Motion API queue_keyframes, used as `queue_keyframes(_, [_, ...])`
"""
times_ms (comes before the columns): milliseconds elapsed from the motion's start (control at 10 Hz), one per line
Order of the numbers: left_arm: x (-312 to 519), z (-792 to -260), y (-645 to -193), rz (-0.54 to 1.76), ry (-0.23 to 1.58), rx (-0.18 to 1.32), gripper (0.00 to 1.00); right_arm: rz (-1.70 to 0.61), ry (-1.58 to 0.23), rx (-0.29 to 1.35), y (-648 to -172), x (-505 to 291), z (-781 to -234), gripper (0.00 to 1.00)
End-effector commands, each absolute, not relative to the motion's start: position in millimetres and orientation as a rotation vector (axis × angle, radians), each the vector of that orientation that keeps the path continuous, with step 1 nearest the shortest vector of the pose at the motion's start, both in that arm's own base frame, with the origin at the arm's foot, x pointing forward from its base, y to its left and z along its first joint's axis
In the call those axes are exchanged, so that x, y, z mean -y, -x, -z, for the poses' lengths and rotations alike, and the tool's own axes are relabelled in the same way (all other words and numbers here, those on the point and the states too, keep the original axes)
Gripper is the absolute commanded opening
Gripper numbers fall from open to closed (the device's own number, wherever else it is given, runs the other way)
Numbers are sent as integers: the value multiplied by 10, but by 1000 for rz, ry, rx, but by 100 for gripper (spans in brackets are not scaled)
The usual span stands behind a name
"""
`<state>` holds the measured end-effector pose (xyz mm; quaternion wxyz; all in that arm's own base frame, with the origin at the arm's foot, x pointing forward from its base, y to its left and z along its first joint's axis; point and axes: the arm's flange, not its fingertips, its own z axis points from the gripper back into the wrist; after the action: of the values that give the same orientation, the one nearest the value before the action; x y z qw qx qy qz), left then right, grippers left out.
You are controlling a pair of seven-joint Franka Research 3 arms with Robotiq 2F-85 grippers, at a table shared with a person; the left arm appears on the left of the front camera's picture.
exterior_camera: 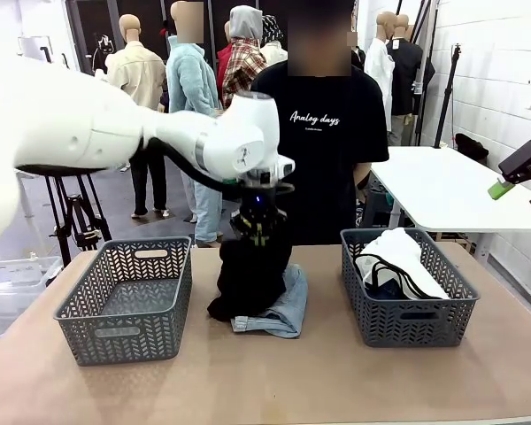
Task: Sort the tops and bottoms.
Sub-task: Lift clothes from the center of the table with your left hand.
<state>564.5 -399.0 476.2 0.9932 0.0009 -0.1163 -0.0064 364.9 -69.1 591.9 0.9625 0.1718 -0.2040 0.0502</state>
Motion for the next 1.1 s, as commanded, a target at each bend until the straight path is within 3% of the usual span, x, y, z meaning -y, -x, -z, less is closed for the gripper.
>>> queue_keyframes(0, [3872,-4994,-5517,16,-9,323,0,-103,-364,416,-3668,685,-5912,100])
queue_keyframes(500, [3942,-5049,-5567,6,-10,297,0,-103,-364,416,-3668,685,-5912,100])
queue_keyframes(800, [3764,-6076,-5654,10,1,552,0,-103,-364,416,-3668,685,-5912,100])
queue_keyframes(1000, [3657,-6515,-5607,0,68,598,0,-103,-364,416,-3668,685,-5912,100])
